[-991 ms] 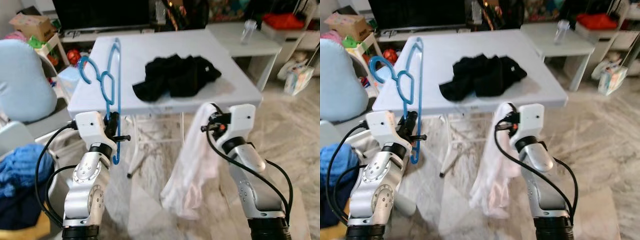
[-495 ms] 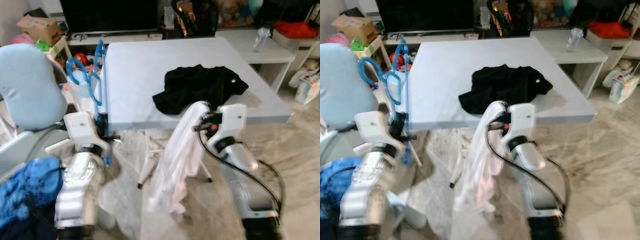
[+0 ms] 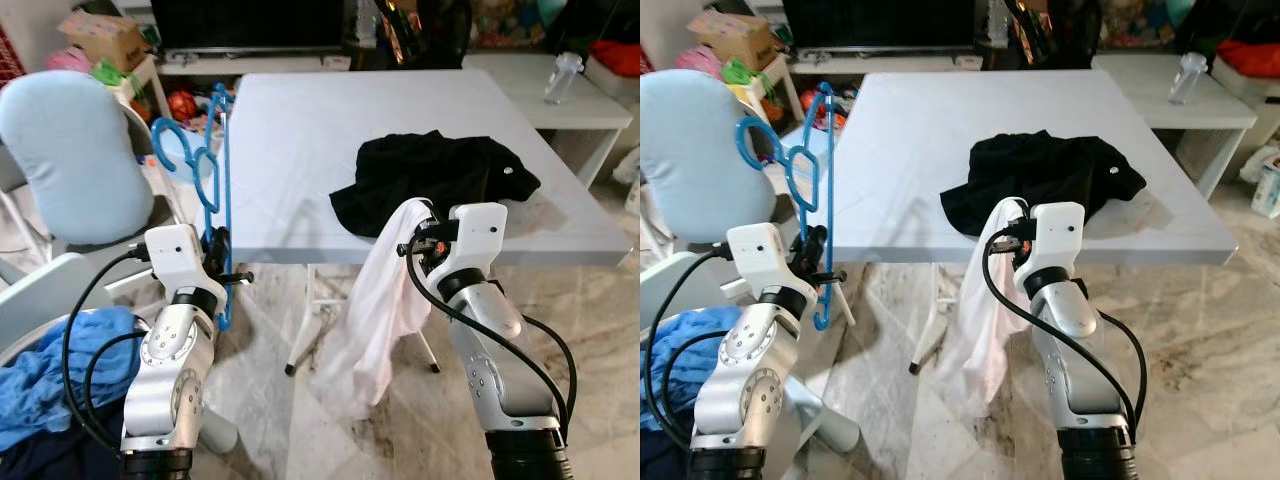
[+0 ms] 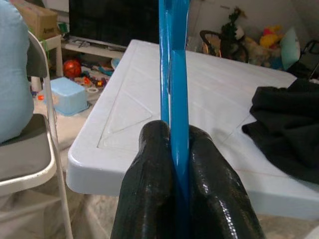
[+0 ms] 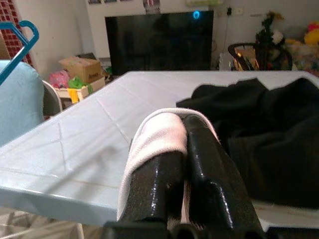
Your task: Hang hanger
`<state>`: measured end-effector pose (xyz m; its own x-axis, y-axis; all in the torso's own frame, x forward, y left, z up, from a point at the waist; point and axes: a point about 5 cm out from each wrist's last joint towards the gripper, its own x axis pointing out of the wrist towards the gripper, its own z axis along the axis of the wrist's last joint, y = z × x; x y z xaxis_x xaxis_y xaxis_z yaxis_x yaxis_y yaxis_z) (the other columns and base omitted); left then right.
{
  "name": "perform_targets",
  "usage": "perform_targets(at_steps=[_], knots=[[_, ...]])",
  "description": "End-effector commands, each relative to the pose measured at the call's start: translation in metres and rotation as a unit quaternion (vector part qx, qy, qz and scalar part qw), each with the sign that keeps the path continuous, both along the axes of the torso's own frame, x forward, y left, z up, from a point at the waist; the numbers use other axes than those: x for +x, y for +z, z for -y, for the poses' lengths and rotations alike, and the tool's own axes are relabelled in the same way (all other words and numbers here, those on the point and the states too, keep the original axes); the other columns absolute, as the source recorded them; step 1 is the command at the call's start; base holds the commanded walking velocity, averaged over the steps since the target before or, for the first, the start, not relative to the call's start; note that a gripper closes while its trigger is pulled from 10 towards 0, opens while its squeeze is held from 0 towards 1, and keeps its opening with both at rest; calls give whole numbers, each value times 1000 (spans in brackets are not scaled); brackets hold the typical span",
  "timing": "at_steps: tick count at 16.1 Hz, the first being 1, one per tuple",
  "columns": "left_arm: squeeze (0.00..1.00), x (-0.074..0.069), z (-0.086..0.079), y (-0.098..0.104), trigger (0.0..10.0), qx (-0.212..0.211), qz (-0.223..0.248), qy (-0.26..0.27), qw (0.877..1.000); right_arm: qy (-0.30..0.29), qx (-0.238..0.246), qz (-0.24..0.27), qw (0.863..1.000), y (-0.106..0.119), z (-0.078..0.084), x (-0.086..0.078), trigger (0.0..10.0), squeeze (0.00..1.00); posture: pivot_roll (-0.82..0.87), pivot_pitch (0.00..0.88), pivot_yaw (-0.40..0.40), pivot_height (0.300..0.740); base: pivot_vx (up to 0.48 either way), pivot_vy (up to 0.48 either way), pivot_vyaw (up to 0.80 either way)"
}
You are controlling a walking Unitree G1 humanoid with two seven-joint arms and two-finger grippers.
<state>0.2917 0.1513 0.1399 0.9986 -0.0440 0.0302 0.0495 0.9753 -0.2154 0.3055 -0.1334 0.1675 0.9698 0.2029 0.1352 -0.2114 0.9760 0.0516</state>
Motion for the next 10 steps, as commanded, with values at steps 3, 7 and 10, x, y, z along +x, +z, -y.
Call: perform_targets(at_steps=[3, 7, 10], knots=[[0, -2, -1, 8, 10000, 1, 20, 0, 1000, 0, 3, 22, 1000, 10, 1, 1, 10000, 0, -7, 33, 12, 740, 422, 0, 0], [0, -1, 0, 11, 10000, 2, 26, -4, 1000, 3, 3, 24, 1000, 10, 0, 0, 10000, 0, -9, 35, 16, 740, 462, 0, 0], [0, 0, 1, 12, 10000, 2, 27, -5, 1000, 7, 3, 24, 1000, 10, -1, -1, 10000, 0, -11, 34, 16, 740, 460, 0, 0]])
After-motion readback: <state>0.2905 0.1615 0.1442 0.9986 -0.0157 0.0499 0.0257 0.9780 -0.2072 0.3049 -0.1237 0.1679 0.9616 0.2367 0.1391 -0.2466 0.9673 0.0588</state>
